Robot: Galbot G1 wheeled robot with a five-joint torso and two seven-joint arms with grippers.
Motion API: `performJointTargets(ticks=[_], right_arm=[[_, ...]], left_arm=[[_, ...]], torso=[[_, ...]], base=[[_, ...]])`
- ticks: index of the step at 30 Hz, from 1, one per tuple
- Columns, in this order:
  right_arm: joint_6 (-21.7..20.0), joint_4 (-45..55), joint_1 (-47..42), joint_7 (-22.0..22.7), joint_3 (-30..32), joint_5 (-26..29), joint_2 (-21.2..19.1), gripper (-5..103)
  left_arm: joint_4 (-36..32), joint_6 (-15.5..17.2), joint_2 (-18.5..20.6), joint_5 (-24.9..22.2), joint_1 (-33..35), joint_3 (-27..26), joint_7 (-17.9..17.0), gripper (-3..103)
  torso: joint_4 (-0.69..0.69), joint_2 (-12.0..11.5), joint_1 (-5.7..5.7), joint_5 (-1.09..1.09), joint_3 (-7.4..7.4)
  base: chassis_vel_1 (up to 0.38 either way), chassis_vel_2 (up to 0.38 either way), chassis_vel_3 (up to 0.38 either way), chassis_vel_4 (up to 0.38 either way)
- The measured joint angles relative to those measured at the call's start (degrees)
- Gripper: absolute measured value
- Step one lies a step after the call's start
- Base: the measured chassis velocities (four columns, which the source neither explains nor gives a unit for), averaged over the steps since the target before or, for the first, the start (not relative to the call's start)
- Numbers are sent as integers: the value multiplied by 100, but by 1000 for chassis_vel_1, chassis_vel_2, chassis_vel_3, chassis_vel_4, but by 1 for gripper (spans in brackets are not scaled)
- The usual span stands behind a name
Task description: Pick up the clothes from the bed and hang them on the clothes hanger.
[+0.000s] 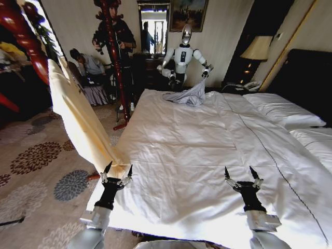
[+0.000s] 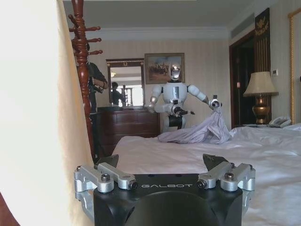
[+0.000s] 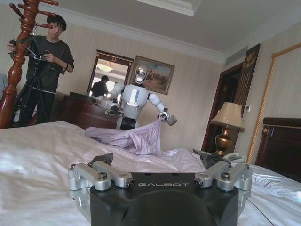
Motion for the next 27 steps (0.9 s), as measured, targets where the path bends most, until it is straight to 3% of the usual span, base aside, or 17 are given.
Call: performJointTargets(ticks=[7, 15, 27], right_arm=[[0, 0, 0, 0, 0, 0, 0, 100], [0, 0, 0, 0, 0, 0, 0, 100], [0, 0, 0, 0, 0, 0, 0, 100]], left_arm=[[-28, -6, -62, -37, -131, -52, -2, 100], [-94, 295, 110, -490, -579, -87, -185, 100], [-100, 320, 120, -519, -599, -87, -202, 100]], torso=[[-1, 0, 1, 0, 0], [-1, -1, 1, -1, 1], [0, -1, 1, 0, 1]], base=[[0, 0, 0, 0], [0, 0, 0, 0], [0, 0, 0, 0]])
